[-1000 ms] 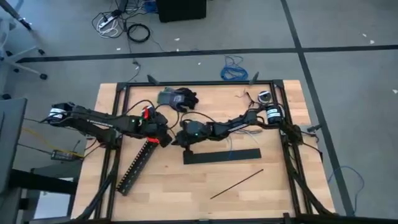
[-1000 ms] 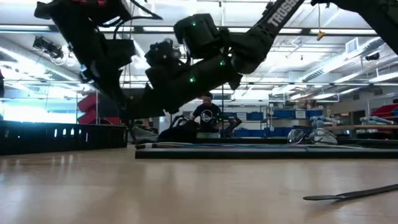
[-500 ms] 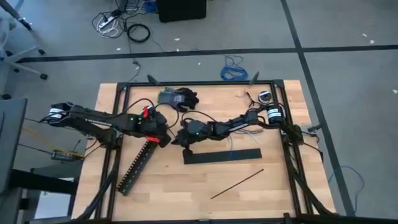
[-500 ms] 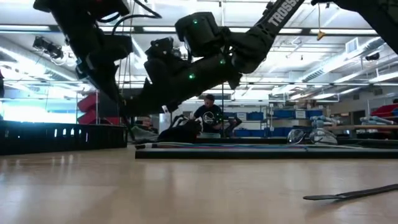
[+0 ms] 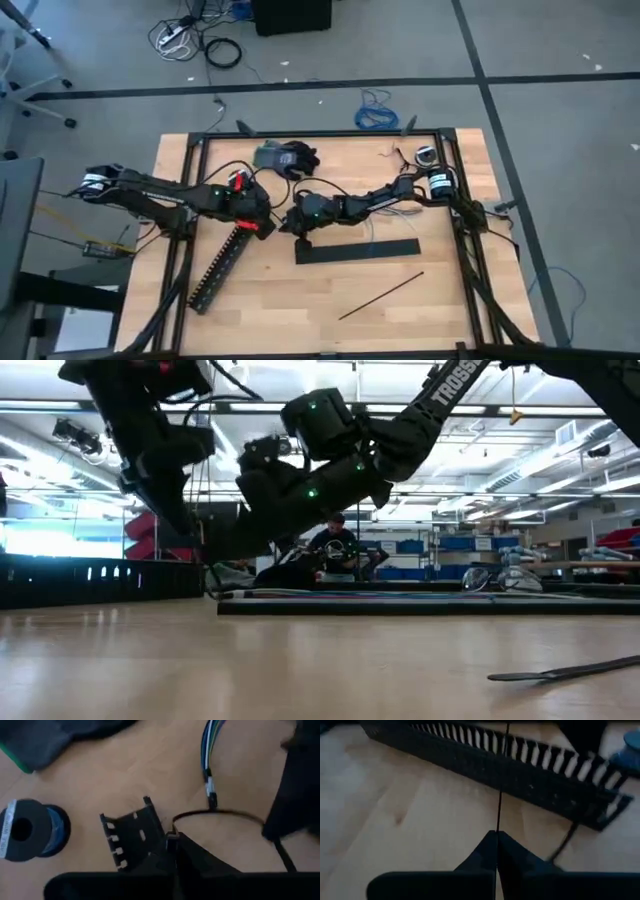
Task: Ziptie cables
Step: Wrap the black zip tie on the cable wires
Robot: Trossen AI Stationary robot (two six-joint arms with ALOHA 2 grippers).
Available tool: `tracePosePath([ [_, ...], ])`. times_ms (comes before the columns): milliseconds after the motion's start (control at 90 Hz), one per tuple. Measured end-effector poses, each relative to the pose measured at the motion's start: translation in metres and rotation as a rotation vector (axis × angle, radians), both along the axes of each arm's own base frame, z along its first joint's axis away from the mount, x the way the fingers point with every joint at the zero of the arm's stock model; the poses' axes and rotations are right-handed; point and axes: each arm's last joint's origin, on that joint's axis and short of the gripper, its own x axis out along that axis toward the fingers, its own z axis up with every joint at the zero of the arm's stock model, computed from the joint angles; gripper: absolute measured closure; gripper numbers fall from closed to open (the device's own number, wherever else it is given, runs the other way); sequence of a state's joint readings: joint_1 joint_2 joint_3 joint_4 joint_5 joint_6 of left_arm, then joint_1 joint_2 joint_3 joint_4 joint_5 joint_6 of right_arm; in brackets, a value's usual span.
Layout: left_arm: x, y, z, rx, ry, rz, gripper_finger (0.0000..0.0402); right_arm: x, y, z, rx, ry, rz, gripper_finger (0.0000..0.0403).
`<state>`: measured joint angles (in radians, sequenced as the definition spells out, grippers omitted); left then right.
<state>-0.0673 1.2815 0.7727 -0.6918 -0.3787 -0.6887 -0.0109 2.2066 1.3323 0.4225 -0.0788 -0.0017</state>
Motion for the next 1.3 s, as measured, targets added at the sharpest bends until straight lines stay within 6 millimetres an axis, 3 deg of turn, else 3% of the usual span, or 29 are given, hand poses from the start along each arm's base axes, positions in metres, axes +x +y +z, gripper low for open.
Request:
tracePosePath([
  [344, 0.012, 0.017, -0.003, 0.047, -0.032, -0.009, 0.0401, -0.008, -0.015, -0.012, -0.005, 0.037, -0.109, 0.0403],
  [578, 0.012, 0.033, -0.003, 0.066, -0.019, -0.007, 0.0401, -0.008, -0.016, -0.012, -0.004, 0.037, -0.113, 0.0403],
  [800, 0.012, 0.036, -0.003, 0.066, -0.015, -0.026, 0.0401, -0.008, -0.015, -0.012, 0.006, 0.038, -0.08, 0.0403],
  [1089, 0.023, 0.035, 0.006, 0.03, -0.115, -0.102, 0.0401, -0.017, 0.001, 0.015, -0.058, 0.092, -0.093, 0.0402],
  [1300, 0.028, 0.034, 0.014, 0.017, -0.145, -0.171, 0.0397, -0.044, 0.006, 0.032, -0.15, 0.245, -0.172, 0.0402],
])
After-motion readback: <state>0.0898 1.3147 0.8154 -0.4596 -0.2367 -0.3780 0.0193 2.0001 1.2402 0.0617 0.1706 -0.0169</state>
